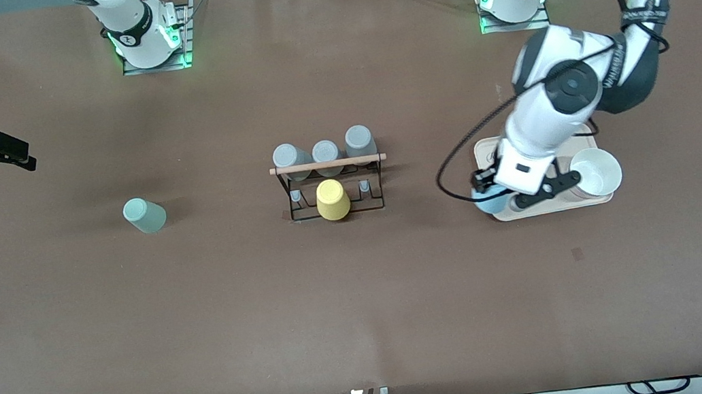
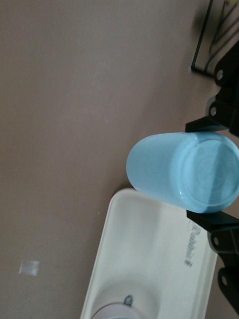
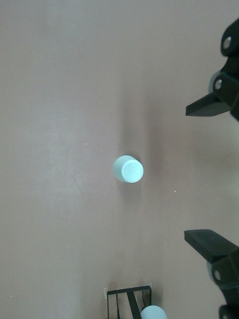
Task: Hang scattered cups on rack with three cups
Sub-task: 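Carry the light blue cup with the left gripper to the rack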
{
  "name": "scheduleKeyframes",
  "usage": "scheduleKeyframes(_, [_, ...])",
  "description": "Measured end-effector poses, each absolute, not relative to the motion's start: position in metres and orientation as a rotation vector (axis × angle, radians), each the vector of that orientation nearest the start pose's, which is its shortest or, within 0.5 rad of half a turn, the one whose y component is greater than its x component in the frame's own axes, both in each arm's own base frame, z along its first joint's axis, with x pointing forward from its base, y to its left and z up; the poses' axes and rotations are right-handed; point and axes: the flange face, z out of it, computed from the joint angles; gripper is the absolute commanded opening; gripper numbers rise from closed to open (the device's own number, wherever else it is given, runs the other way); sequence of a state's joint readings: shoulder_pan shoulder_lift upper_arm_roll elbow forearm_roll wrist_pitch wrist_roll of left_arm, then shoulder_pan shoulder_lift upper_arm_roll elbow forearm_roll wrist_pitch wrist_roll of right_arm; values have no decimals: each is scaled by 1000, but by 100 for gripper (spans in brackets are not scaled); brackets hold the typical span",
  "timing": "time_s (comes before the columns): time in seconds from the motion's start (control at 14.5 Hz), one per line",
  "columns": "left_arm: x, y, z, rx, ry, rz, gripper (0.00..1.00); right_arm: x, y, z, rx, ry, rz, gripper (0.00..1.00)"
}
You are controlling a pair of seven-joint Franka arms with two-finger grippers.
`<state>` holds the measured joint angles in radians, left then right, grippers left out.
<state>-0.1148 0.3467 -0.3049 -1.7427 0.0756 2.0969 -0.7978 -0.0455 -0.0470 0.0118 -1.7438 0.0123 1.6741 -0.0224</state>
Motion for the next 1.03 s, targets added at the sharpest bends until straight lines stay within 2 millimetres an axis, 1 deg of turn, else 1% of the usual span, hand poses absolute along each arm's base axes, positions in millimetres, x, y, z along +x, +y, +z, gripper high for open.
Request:
scheduleKeyframes(0.14, [600, -280, 403, -3125, -671, 4, 47, 544, -17, 577, -3129, 20, 35, 100])
scheduleKeyframes(0.28, [602, -311, 414, -3111, -764, 46, 47, 545, -17, 577, -3129, 21, 33, 100])
scheduleKeyframes(0.48, [599, -360, 413, -3080, -875, 117, 47, 545, -18, 577, -3129, 22, 25, 100])
scheduleKeyframes(0.69, [588, -407, 408, -3067, -949, 140, 47, 545, -18, 577, -3129, 22, 23, 100])
scheduleKeyframes(0.83, [580, -429, 409, -3067, -975, 142, 47, 545, -18, 577, -3129, 23, 23, 100])
scheduleKeyframes(1.03, [574, -448, 405, -3058, -998, 155, 47, 545, -18, 577, -3129, 24, 23, 100])
